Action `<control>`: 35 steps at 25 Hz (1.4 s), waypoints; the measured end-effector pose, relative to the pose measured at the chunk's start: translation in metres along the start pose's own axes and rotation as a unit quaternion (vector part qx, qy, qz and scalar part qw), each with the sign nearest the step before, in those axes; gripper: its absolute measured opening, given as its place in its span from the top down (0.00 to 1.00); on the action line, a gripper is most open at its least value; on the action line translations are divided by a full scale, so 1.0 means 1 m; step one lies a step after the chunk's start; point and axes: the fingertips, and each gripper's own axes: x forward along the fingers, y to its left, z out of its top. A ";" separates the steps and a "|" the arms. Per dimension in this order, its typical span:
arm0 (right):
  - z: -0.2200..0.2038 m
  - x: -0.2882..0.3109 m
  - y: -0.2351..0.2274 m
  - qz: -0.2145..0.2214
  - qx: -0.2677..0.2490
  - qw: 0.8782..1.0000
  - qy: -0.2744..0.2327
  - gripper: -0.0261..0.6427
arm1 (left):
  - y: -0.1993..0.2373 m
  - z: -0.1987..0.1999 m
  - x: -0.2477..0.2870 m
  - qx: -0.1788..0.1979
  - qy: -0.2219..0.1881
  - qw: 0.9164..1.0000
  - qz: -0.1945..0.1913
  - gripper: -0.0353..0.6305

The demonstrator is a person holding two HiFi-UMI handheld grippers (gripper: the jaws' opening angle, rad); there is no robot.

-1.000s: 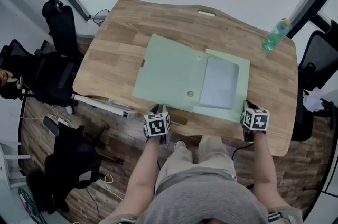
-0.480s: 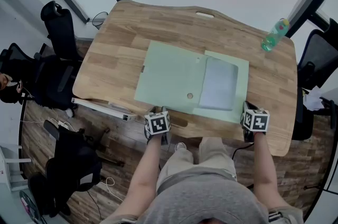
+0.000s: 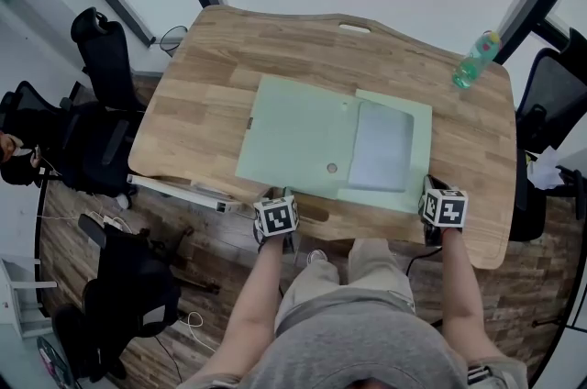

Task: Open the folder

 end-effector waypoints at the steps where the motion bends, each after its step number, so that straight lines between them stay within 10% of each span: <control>1: 0.000 0.000 0.000 0.000 0.002 1.000 0.000 0.96 | -0.001 0.003 -0.004 0.001 -0.002 1.000 -0.003 0.70; 8: 0.000 -0.003 0.009 -0.018 -0.035 0.999 0.014 0.96 | -0.002 0.007 -0.012 -0.003 -0.021 1.000 -0.019 0.70; 35: -0.001 -0.132 0.219 0.195 -0.093 0.967 -0.136 0.96 | -0.071 -0.004 -0.166 0.011 -0.144 0.978 -0.148 0.92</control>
